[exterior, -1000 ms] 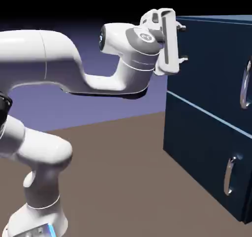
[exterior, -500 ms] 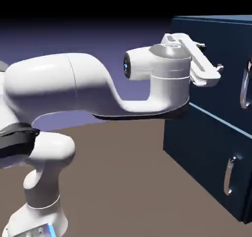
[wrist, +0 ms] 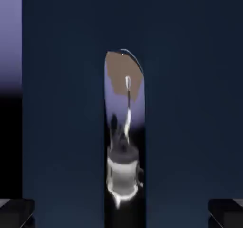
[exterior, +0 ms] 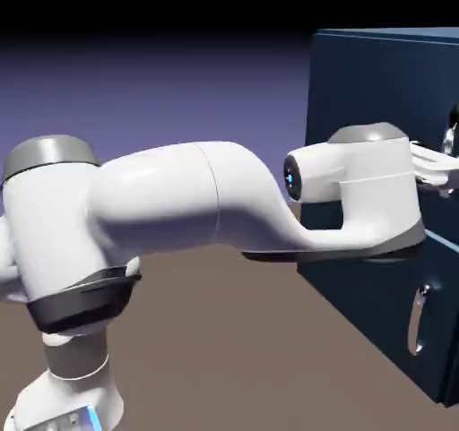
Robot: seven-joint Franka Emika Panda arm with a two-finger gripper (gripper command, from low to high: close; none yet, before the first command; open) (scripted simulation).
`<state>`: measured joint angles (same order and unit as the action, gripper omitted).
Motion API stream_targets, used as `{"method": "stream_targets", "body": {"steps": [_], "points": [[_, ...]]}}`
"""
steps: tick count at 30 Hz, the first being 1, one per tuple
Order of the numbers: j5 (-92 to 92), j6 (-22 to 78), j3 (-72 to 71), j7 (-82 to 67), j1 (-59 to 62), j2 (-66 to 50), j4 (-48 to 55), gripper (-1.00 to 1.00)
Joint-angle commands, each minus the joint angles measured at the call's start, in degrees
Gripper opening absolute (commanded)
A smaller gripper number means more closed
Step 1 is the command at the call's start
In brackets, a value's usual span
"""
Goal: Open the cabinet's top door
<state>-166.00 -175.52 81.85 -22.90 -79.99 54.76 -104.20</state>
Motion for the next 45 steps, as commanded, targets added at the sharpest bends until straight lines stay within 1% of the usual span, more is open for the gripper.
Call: {"method": "stream_targets", "body": {"steps": [1,2,3,13,23,28,35,40,45], "points": [[0.0,0.0,0.08,0.0,-0.15,-0.02,0.12,1.0],[0.0,0.0,0.08,0.0,-0.15,-0.02,0.12,-1.0],[0.0,0.0,0.08,0.0,-0.15,-0.02,0.12,-1.0],[1.01,9.69,-12.61,8.81,20.61,-6.31,-17.72,-1.0],[12.05,18.43,-28.81,5.43,41.37,-5.02,-34.28,-1.0],[20.3,23.05,-38.42,1.96,51.75,-1.53,-43.01,-1.0],[35.82,29.71,-52.95,-4.56,63.96,6.75,-54.78,-1.0],[48.27,34.3,-62.67,-9.62,68.89,13.55,-61.12,-1.0],[60.73,39.42,-71.79,-14.43,70.51,19.83,-65.53,-1.0]]}}
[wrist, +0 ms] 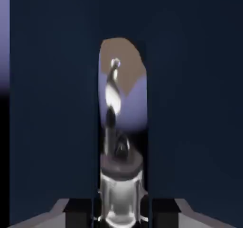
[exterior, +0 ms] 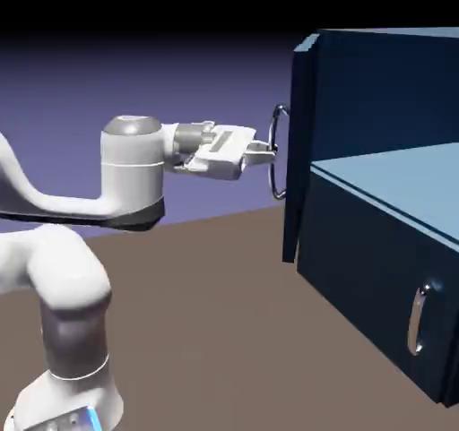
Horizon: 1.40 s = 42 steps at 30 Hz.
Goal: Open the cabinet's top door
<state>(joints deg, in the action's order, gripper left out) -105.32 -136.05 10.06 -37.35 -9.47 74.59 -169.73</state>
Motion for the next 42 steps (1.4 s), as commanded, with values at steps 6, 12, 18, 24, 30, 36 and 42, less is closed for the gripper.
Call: {"method": "stream_targets", "body": {"steps": [6,12,18,24,30,36,42], "points": [[14.99,7.89,-11.61,-4.66,-1.53,5.82,-3.02,-1.0],[28.92,17.34,-24.06,-7.06,-4.86,7.97,-3.13,-1.0],[41.29,27.25,-36.52,-7.33,-7.06,6.02,-0.13,-1.0],[52.59,37.71,-48.97,-6.34,-5.65,0.91,6.49,-1.0],[62.36,48.91,-61.38,-5.12,1.24,-5.41,17.36,-1.0],[68.95,58.97,-71.8,-4.8,11.61,-9.7,29.82,-1.0],[73.27,67.72,-80.22,-5.62,22.94,-11.32,42.27,-1.0]]}}
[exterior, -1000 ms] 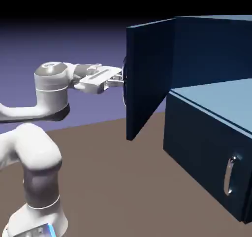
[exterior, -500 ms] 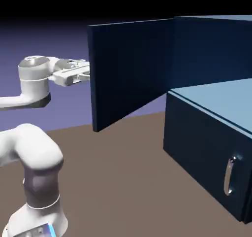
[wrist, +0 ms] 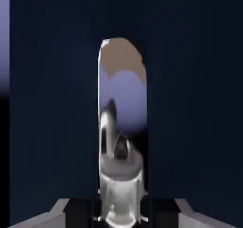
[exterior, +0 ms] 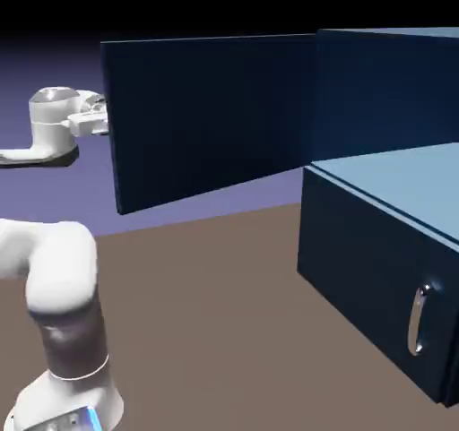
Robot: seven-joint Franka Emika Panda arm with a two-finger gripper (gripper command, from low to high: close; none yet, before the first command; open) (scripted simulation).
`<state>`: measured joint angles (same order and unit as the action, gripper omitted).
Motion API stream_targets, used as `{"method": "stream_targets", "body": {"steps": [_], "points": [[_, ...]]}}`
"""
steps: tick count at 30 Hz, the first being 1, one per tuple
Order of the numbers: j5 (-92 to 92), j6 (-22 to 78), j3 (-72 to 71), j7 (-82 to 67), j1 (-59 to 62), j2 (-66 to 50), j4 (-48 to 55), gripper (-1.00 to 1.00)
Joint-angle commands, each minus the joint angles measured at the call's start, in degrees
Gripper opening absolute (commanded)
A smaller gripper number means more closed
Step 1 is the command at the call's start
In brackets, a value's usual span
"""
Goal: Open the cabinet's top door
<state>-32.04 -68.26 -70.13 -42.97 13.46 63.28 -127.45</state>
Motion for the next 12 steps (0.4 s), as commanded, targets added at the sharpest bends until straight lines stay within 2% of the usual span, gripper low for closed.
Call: {"method": "stream_targets", "body": {"steps": [1,12], "points": [[0.56,1.31,-1.26,-0.25,1.91,-0.06,2.06,-1.0],[4.73,15.49,-11.59,-4.76,22.13,2.26,24.9,-1.0]]}}
